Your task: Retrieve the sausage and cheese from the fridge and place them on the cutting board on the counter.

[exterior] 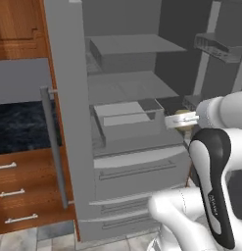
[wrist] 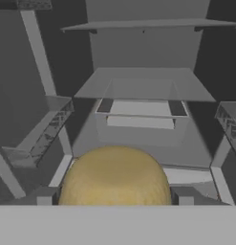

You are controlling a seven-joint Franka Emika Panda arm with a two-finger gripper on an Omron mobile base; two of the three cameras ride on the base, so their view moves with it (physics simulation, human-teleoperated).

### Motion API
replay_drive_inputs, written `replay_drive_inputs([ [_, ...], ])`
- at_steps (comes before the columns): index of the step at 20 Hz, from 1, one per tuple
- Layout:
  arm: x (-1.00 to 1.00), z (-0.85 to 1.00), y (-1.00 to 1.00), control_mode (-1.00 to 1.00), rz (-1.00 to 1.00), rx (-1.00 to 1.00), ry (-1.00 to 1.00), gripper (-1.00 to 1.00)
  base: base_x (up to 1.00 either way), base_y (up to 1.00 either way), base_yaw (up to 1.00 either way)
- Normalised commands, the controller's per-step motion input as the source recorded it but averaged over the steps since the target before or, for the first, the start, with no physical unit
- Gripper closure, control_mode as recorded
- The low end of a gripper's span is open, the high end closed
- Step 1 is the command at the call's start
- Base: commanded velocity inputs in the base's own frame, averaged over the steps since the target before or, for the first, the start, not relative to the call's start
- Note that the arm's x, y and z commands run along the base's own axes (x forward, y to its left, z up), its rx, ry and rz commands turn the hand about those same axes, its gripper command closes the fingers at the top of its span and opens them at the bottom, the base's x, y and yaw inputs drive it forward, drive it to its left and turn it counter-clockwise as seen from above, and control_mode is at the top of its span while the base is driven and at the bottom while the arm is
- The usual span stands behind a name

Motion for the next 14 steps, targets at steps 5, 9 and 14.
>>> replay_drive_inputs([
  [5,0.0,0.0,0.0,1.0,0.0,0.0,0.0,1.0,-0.93,0.0,0.18],
  [9,0.0,0.0,0.0,1.0,0.0,0.0,0.0,1.0,-0.65,0.01,0.61],
  [14,0.0,0.0,0.0,1.0,0.0,0.0,0.0,1.0,-0.16,0.02,0.98],
])
